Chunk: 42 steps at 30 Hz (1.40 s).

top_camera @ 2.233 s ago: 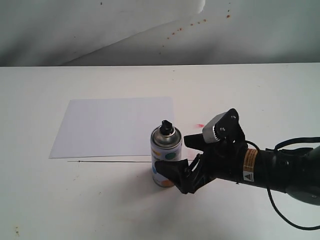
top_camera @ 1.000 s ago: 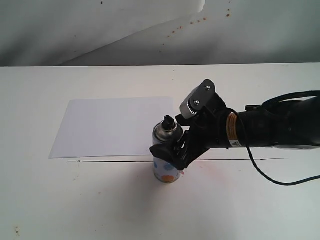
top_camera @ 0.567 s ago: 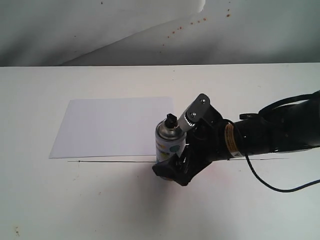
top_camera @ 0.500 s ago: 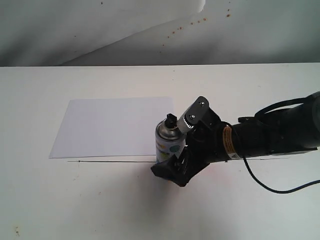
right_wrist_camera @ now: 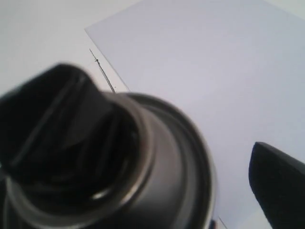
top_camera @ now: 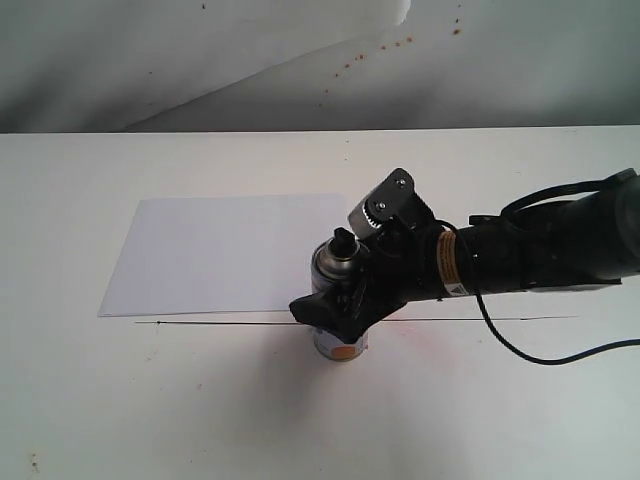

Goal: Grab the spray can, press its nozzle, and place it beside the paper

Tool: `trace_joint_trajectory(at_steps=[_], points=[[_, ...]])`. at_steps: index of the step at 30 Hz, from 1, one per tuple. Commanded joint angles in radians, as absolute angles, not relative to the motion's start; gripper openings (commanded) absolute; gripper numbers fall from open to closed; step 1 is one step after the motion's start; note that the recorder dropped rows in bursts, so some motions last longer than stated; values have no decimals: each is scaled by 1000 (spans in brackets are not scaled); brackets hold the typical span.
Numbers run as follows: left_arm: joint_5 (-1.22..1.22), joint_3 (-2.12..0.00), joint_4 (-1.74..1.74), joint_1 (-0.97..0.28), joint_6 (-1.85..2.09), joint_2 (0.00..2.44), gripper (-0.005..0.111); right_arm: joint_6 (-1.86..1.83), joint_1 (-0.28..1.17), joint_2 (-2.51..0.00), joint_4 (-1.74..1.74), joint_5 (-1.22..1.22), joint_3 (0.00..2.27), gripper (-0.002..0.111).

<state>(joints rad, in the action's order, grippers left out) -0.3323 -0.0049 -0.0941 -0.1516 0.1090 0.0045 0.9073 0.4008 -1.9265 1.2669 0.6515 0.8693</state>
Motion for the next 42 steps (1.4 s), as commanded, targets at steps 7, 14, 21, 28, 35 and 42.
trace_joint_trajectory(at_steps=[7, 14, 21, 28, 35, 42], points=[[-318, 0, -94, -150, 108, 0, 0, 982, 400, -1926, 1364, 599, 874, 92], [-318, 0, -94, -150, 108, 0, 0, 1074, 400, -1926, 1436, 601, 874, 92], [-318, 0, -94, -150, 108, 0, 0, 1075, 400, -1883, 1436, 638, 874, 92], [-318, 0, -94, -150, 108, 0, 0, 1087, 399, -1819, 1440, 578, 818, 92], [-318, 0, -94, -150, 108, 0, 0, 1048, 401, -1829, 1329, 599, 758, 92], [-318, 0, -94, -150, 108, 0, 0, 1018, 401, -1906, 1242, 645, 758, 92]])
